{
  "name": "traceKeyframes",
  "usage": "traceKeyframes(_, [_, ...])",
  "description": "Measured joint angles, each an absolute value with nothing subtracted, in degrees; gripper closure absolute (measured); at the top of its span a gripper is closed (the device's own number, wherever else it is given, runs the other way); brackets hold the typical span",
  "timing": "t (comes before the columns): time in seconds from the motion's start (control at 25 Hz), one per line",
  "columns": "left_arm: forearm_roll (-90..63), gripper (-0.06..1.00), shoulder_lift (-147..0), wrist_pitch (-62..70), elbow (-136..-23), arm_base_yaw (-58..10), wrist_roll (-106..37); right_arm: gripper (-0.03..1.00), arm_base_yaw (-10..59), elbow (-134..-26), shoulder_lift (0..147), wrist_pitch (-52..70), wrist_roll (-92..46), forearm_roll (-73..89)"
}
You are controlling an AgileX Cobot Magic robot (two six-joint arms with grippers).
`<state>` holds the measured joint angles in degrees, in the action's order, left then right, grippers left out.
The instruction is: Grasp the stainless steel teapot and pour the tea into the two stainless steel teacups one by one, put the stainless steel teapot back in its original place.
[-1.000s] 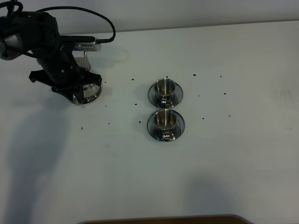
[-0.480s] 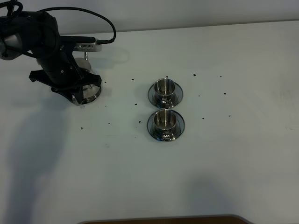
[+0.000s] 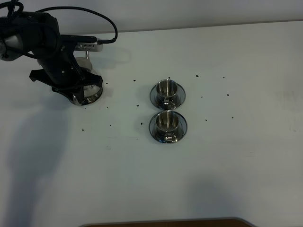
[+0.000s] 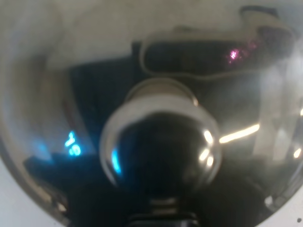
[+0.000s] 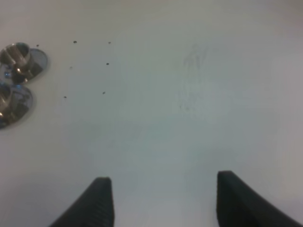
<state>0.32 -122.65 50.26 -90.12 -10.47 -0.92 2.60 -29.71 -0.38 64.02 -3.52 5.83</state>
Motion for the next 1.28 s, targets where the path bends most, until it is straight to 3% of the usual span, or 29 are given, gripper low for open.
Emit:
traceKeyframes(0.72, [0.51, 0.70, -121.90, 54.43, -93.06, -10.47, -1.70, 0.49, 2.60, -29.71, -0.38, 64.02, -3.52, 5.83])
traceKeyframes(1.28, [-0.49, 0.70, -121.55, 53.36, -95.60, -12.86, -22.90, 0.49, 2.60, -29.71, -0.38, 64.02, -3.52, 5.83])
